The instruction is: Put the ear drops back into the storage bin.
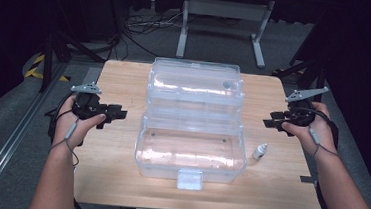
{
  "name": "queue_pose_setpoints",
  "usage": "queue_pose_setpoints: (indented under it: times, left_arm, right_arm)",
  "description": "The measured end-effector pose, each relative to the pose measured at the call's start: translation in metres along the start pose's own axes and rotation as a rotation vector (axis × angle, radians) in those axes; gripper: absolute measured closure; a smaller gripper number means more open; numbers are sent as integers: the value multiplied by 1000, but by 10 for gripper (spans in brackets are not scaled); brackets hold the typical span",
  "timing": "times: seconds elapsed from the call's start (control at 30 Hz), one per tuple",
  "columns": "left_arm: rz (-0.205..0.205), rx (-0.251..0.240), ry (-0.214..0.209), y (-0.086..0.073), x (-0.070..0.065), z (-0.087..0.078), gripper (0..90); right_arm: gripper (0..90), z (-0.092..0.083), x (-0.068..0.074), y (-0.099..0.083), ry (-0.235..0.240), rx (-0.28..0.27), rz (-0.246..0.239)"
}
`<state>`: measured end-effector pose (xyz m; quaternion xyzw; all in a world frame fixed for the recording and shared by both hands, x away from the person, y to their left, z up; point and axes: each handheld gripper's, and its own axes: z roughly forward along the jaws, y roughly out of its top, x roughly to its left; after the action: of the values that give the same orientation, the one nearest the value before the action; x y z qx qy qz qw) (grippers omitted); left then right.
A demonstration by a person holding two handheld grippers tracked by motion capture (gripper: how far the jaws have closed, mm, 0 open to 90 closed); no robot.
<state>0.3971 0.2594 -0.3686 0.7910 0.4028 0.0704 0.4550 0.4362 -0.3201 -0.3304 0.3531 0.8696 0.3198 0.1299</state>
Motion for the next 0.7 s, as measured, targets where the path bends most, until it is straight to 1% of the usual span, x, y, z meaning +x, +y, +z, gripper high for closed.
queue_pose_setpoints:
  times: [0.07, 0.1, 0.13, 0.17, 0.33, 0.47, 0.5, 0.6, 0.63, 0.7]
  left_arm:
    - [-3, 2, 1, -1, 0, 0, 602]
    - [-3, 2, 1, -1, 0, 0, 602]
    - [-4, 3, 3, -1, 0, -1, 602]
    - [-4, 3, 3, -1, 0, -1, 602]
    - [-10, 9, 4, -3, 0, -2, 602]
    - [-11, 12, 4, -4, -1, -3, 603]
    - [-11, 12, 4, -4, -1, -3, 603]
    - [-11, 12, 3, -5, 0, -4, 601]
    - [-11, 12, 3, -5, 0, -4, 601]
    - [-14, 14, 4, -5, 0, -3, 601]
  right_arm:
    - [547, 3, 1, 0, 4, 19, -4]
    - [547, 3, 1, 0, 4, 19, -4]
    - [553, 5, 2, -1, 11, 42, -5]
    - [553, 5, 2, -1, 11, 42, -5]
    - [555, 10, 4, -2, 16, 76, -9]
    - [561, 15, 4, -4, 26, 118, -17]
    - [561, 15, 4, -4, 26, 118, -17]
    - [563, 19, 5, -7, 31, 165, -23]
    - [563, 19, 5, -7, 31, 165, -23]
    - [566, 22, 6, -8, 41, 187, -20]
